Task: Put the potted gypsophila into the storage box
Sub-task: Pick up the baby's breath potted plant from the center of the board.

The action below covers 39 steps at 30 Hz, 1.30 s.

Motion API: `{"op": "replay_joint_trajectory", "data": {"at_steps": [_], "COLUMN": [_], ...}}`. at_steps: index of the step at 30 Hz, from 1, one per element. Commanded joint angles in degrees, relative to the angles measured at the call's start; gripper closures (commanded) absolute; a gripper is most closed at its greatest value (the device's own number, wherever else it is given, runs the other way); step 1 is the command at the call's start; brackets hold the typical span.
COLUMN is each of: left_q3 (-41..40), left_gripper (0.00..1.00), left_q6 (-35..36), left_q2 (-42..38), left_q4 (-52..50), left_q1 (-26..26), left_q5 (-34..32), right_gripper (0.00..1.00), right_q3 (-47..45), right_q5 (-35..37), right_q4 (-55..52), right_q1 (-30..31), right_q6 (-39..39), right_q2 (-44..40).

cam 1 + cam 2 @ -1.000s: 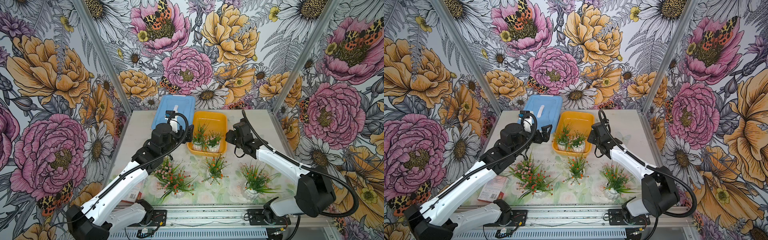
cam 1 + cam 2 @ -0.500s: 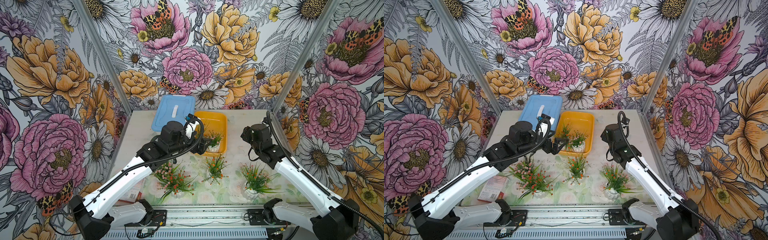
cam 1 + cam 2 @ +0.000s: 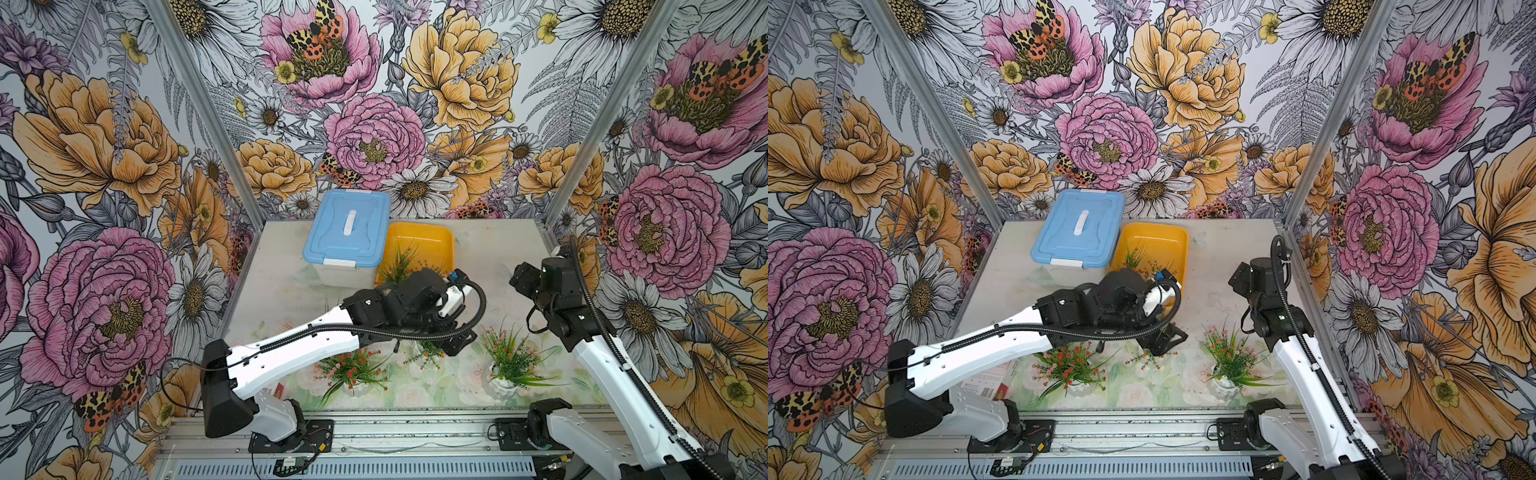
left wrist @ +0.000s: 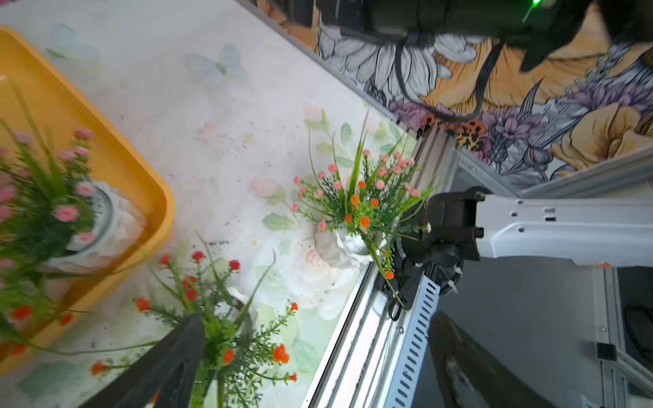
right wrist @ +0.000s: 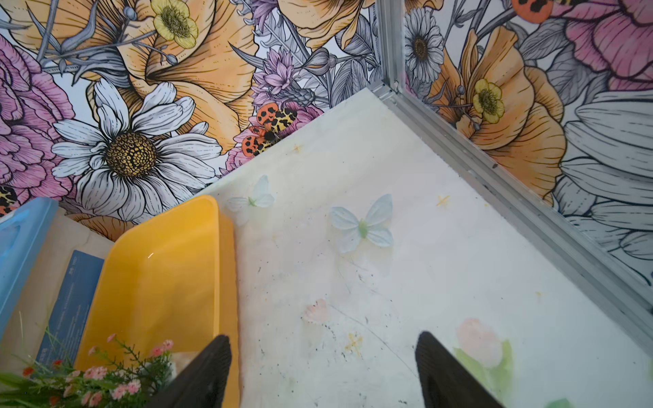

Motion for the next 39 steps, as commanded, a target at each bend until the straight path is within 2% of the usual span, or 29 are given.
{"op": "replay_joint_trajectory", "data": {"at_steps": [1, 8, 13, 19, 22, 30, 39], "left_q3": [1.92, 6.66, 7.45, 8.45, 9.56, 16.69, 17.32], "left_gripper": [0.01, 0.03, 0.08, 0.15, 0.21, 0.28, 0.42], "left_q6": [-4.14, -9.6, -16.63, -19.94, -20.79, -21.7, -23.8], "left_q2": [2.5, 13.28, 17.86, 22.76, 26.07, 32.97, 34.74], "left_q4": [-2.75, -2.73, -2.65, -2.75, -2.75, -2.82, -3.01], "left_q1": [-3.2, -7.33, -8.3, -9.22, -11.03, -11.33, -11.24], "left_q5": [-7.23, -11.01, -12.19, -13.32, -12.97, -12.41, -15.86], "right_gripper": [0.17, 0.08, 0.07, 0.06, 0.06, 0.05, 0.05], "right_q3": [-0.98, -1.8, -4.23, -7.16, -7.61, -6.74, -7.76], "right_q5": [-5.33, -13.82, -18.65, -23.68, -24.21, -23.41, -24.2], "right_q4": [-1.55, -1.91, -2.37, -3.09, -3.74, -6.65, -8.86], "right_q1": [-3.39, -9.7, -11.24, -11.71, -11.84, -12.13, -12.31], "right_q6": [-2.5, -3.01, -3.35, -4.39, -5.52, -8.36, -9.37], "right_q2": [-2.12, -3.87, -6.4, -8.46, -9.41, -12.24, -14.54]}}
